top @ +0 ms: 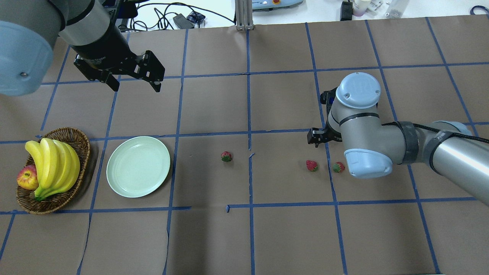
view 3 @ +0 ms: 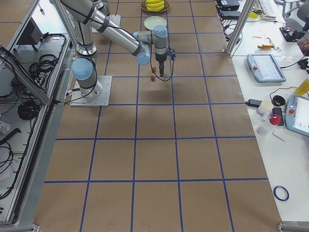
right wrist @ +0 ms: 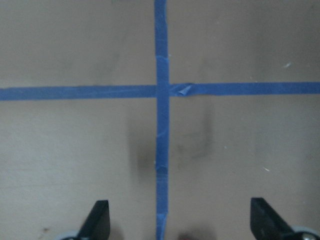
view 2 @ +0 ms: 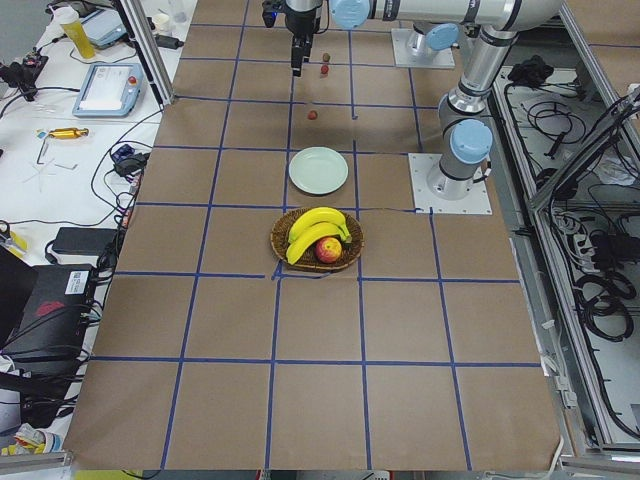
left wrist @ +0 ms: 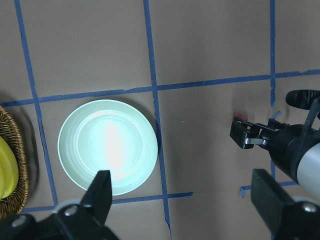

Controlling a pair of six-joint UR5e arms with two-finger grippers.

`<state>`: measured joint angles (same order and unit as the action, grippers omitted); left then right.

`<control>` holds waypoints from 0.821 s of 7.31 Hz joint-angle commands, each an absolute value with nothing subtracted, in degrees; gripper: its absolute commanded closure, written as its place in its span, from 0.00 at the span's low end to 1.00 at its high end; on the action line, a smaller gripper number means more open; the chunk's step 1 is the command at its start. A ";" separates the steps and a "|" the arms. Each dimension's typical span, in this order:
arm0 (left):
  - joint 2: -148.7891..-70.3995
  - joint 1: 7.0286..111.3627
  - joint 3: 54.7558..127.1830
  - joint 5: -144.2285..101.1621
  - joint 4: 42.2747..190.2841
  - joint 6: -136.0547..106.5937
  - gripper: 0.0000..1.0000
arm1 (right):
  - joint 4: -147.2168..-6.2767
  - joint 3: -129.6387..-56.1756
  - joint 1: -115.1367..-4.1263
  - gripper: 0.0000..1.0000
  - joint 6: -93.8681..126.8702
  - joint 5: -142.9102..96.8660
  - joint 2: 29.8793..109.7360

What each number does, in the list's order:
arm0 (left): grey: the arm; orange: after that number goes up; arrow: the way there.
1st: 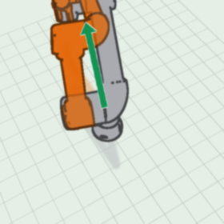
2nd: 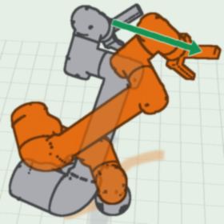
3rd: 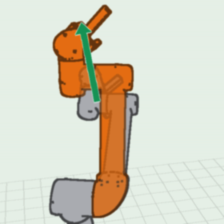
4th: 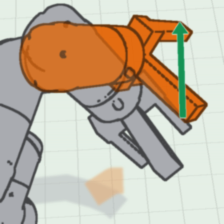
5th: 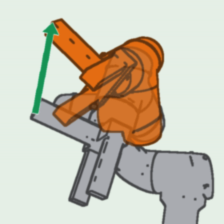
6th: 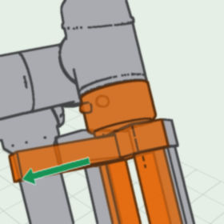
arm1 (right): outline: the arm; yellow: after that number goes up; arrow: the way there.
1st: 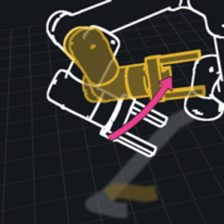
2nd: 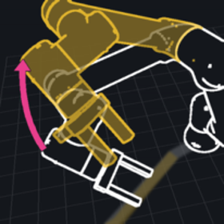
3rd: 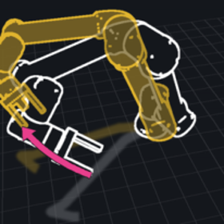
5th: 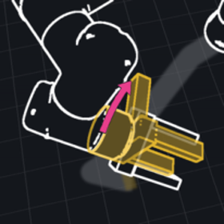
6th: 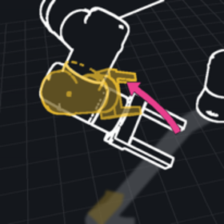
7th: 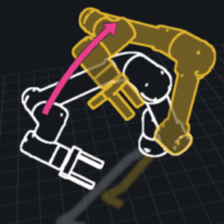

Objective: Collect all strawberries into plate
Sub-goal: 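Move the right gripper to the next strawberry and grasp it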

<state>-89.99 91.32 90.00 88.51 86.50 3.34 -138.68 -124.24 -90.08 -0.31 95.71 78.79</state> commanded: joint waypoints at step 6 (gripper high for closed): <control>-90.00 91.32 90.26 88.51 86.57 3.25 0.00 | -134.21 -128.50 -87.71 1.00 -3.60 95.63 79.45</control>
<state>-90.01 91.32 90.16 88.51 86.57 3.26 -134.61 -128.54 -87.72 -3.54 95.72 79.39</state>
